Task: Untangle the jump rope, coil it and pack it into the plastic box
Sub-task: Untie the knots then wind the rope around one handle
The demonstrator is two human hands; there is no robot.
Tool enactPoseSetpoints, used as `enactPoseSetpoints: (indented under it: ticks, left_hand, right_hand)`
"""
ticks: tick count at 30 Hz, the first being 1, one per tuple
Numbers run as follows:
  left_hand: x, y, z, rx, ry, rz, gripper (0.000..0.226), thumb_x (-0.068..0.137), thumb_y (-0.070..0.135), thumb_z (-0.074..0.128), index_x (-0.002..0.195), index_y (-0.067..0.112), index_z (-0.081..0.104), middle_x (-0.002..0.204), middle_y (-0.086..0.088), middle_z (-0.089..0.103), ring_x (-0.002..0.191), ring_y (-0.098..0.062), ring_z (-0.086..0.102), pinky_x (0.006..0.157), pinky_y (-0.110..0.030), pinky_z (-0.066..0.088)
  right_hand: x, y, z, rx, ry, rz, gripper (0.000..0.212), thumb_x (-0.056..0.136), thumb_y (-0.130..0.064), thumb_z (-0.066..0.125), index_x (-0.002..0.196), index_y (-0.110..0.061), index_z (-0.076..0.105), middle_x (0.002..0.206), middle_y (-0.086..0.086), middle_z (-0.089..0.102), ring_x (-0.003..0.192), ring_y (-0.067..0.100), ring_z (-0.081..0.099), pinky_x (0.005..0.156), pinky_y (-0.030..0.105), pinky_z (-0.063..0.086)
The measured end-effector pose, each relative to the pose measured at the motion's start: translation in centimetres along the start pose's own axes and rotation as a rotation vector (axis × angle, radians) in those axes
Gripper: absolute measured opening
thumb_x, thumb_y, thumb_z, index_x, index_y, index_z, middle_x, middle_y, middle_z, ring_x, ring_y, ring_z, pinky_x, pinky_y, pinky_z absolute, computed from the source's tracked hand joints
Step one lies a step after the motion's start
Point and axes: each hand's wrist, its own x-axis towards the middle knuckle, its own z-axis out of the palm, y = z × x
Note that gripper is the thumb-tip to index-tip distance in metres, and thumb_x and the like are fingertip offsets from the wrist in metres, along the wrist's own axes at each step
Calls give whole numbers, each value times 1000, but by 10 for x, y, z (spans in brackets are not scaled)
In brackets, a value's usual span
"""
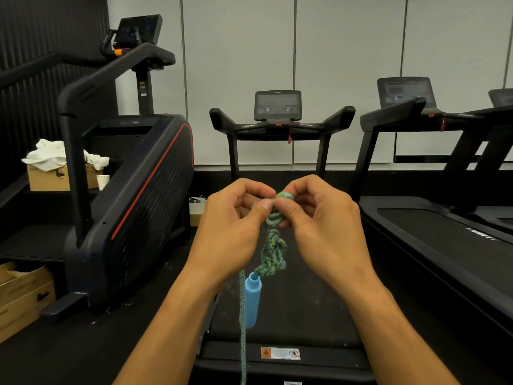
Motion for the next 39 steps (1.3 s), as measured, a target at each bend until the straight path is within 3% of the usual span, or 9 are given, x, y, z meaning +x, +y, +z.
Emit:
enactPoseSetpoints:
  ticks: [2, 5, 9, 11, 16, 21, 25, 29, 39]
  left_hand:
    - [-1, 0, 1, 107, -18, 59, 10, 89, 18, 68, 93, 25, 73, 78, 1, 72, 72, -18, 68, 71, -42, 57]
    - [-5, 5, 3, 337, -20, 172, 6, 91, 21, 68, 94, 26, 71, 79, 13, 70, 76, -1, 65, 67, -17, 50]
    - [-8, 4, 7, 435, -13, 294, 5, 93, 26, 67, 96, 23, 69, 86, 12, 69, 82, -3, 65, 71, -25, 53]
    - [-8, 2, 9, 455, 14, 321, 7, 91, 28, 69, 97, 23, 71, 83, 14, 68, 77, 2, 62, 69, -18, 50]
    - [-5, -2, 5, 389, -21, 209, 12, 88, 27, 72, 100, 26, 71, 88, 17, 70, 83, 4, 63, 70, -15, 45]
    - [-3, -5, -1, 314, -39, 128, 16, 86, 16, 75, 97, 25, 69, 87, 14, 70, 83, -3, 67, 72, -26, 55]
    - [-5, -2, 1, 340, -11, 159, 19, 83, 16, 78, 95, 21, 64, 83, 9, 67, 77, -1, 64, 62, -12, 49]
    - [-7, 2, 2, 370, -36, 170, 21, 77, 14, 83, 89, 18, 66, 76, 13, 65, 68, 6, 60, 58, -7, 44]
    - [-6, 3, 0, 344, -87, 124, 18, 85, 12, 72, 92, 28, 72, 81, 13, 72, 78, -3, 68, 67, -11, 50]
  right_hand:
    - [0, 0, 0, 40, 33, 59, 9, 92, -14, 65, 85, -18, 62, 74, -1, 70, 59, 12, 70, 63, 42, 60]
    - [0, 2, 1, 42, 56, 107, 9, 96, -18, 60, 87, -17, 59, 70, 1, 71, 57, 12, 70, 64, 46, 59]
    - [1, 8, 3, 12, 71, 119, 15, 99, -25, 53, 84, -23, 51, 72, 3, 70, 68, 22, 70, 66, 49, 58]
    - [-1, 9, 5, -11, 93, 131, 15, 100, -26, 50, 85, -23, 48, 75, 1, 69, 72, 21, 69, 66, 48, 57]
    - [0, 7, 3, 95, 33, 172, 15, 96, -21, 58, 82, -17, 54, 68, 5, 71, 62, 19, 70, 65, 45, 59]
    - [6, 5, -10, 334, -103, 269, 11, 82, -8, 68, 72, -8, 64, 82, 18, 72, 80, 31, 70, 66, 36, 56]
    - [5, 5, -14, 222, -191, 220, 19, 81, -17, 76, 73, -6, 64, 80, 11, 74, 78, 27, 74, 73, 41, 61]
    - [5, 8, -16, 134, -212, 184, 23, 75, -3, 78, 86, -18, 64, 85, 7, 72, 80, 25, 73, 77, 49, 61]
    - [7, 12, -23, 97, -183, 118, 36, 75, 6, 74, 94, -24, 72, 85, -1, 73, 84, 10, 71, 79, 33, 60]
